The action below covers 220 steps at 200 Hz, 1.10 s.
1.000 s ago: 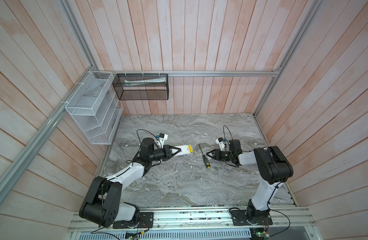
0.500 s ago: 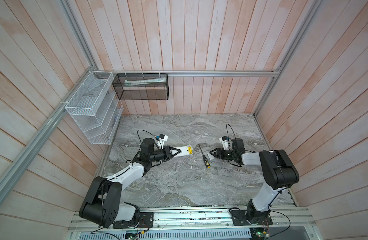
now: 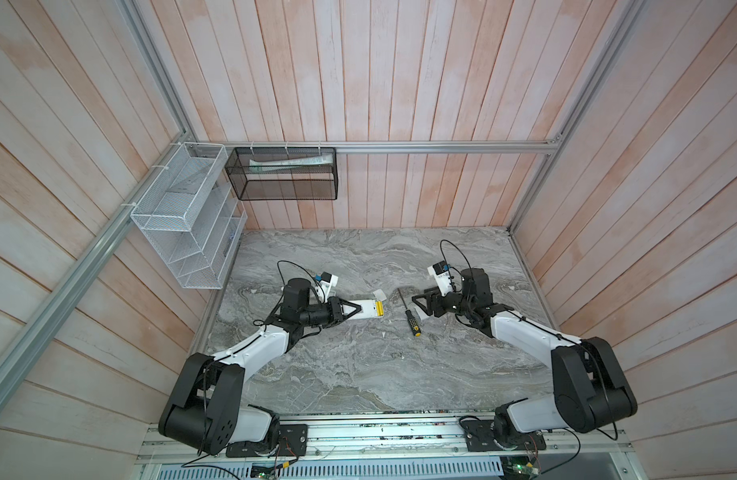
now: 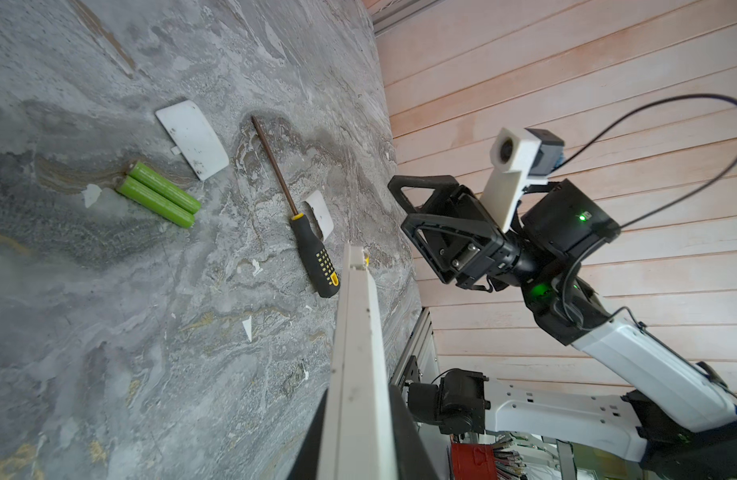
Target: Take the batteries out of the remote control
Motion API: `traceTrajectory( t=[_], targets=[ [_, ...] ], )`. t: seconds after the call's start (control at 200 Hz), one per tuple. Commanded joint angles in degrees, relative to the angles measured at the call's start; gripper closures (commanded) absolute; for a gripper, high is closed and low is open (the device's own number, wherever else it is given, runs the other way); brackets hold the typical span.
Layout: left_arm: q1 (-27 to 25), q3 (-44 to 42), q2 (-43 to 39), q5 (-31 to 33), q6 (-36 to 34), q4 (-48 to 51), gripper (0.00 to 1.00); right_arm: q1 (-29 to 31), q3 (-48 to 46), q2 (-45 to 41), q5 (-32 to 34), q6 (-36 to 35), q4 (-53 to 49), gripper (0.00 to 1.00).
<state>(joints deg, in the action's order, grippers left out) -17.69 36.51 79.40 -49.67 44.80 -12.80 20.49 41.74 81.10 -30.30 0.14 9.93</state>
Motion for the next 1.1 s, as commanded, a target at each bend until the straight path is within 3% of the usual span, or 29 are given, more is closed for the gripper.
traceTrajectory(
  t=[0.0, 0.185, 0.44, 0.815, 1.095],
  targets=[
    [0.21, 0.29, -0.38, -1.56, -3.11, 1.67, 1.0, 4.52, 1.11, -2.35, 2.79, -11.02, -1.62, 0.34],
    [0.15, 0.34, -1.07, -1.42, -4.27, 3.29, 1.0, 13.17, -0.86, -5.24, 5.76, -23.31, 3.04, 0.28],
    [-0.06, 0.18, -1.52, -1.82, -5.72, 4.3, 1.0, 21.07, 4.14, -0.63, 7.15, -36.9, -1.63, 0.22],
    [-0.5, -0.13, -1.7, -1.78, -6.65, 4.46, 1.0, 25.2, 12.67, 10.09, 7.09, -41.86, -4.48, 0.2],
    [-0.5, -0.14, -1.41, -1.41, -6.91, 4.28, 1.0, 26.27, 16.93, 14.65, 6.55, -42.93, -6.24, 0.3]
  ],
)
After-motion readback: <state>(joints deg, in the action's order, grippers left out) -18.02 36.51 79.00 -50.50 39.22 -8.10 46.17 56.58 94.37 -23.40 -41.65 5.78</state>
